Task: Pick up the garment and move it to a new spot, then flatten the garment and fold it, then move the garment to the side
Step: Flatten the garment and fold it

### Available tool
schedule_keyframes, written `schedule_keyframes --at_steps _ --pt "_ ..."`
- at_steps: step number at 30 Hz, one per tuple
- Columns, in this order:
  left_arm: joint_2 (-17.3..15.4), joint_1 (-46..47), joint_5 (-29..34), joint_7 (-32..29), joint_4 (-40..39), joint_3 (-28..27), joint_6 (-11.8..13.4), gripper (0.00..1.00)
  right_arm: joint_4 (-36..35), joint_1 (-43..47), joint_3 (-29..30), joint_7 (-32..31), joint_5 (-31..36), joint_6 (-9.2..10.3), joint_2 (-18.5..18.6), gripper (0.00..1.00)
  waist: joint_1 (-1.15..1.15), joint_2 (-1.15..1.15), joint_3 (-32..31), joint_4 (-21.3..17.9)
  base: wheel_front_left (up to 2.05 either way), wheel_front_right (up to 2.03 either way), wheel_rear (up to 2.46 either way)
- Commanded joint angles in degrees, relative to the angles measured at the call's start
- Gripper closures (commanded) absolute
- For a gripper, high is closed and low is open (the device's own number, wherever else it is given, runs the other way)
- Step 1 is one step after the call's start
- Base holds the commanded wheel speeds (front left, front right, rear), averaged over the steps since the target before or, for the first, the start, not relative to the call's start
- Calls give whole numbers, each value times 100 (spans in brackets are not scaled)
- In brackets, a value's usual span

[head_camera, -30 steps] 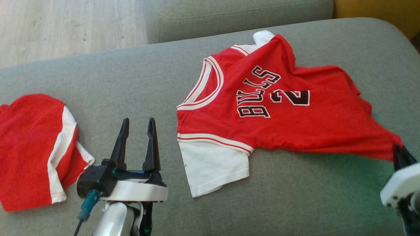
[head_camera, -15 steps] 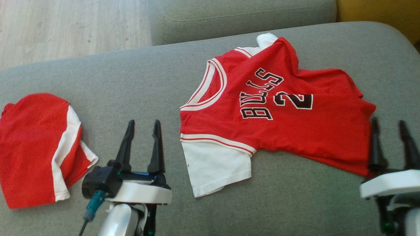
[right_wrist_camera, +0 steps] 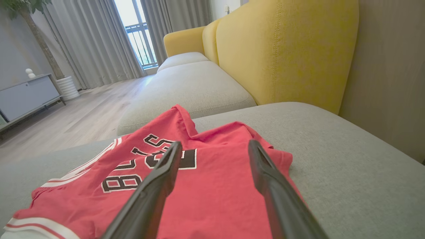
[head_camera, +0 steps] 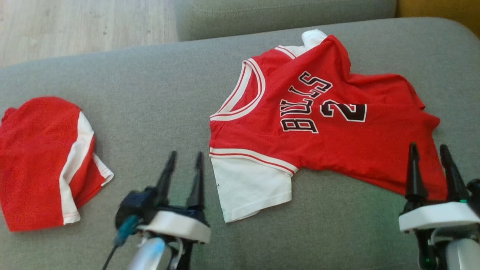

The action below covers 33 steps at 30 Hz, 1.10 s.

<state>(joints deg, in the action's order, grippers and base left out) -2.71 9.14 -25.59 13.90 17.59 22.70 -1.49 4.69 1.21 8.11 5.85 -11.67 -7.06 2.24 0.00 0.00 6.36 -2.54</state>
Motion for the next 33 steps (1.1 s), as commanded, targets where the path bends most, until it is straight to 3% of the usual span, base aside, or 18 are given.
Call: schedule_keyframes --at_steps 1,12,21,22,23,33 --pt "-17 480 -8 -69 -62 -47 16 0 -185 -235 -114 62 13 -43 65 0 0 0 84 -35 0 0 0" --pt "-32 2242 528 -1614 1816 527 505 0 -155 -533 -252 150 -42 -43 65 0 0 0 676 -449 0 0 0" --pt "-54 2785 390 -1843 2724 521 306 0 -1 -691 -297 322 -89 -43 64 0 0 0 866 -639 0 0 0" --pt "-52 2808 331 -1828 2774 504 239 29 17 -703 -299 336 -93 -43 64 0 0 0 870 -649 0 0 0" --pt "-49 2835 281 -1786 2802 487 189 100 34 -712 -298 349 -95 -43 64 0 0 0 870 -653 0 0 0" --pt "-179 3143 207 -1033 3041 231 398 100 102 -781 -304 405 26 -43 64 0 0 0 828 -570 0 0 0"
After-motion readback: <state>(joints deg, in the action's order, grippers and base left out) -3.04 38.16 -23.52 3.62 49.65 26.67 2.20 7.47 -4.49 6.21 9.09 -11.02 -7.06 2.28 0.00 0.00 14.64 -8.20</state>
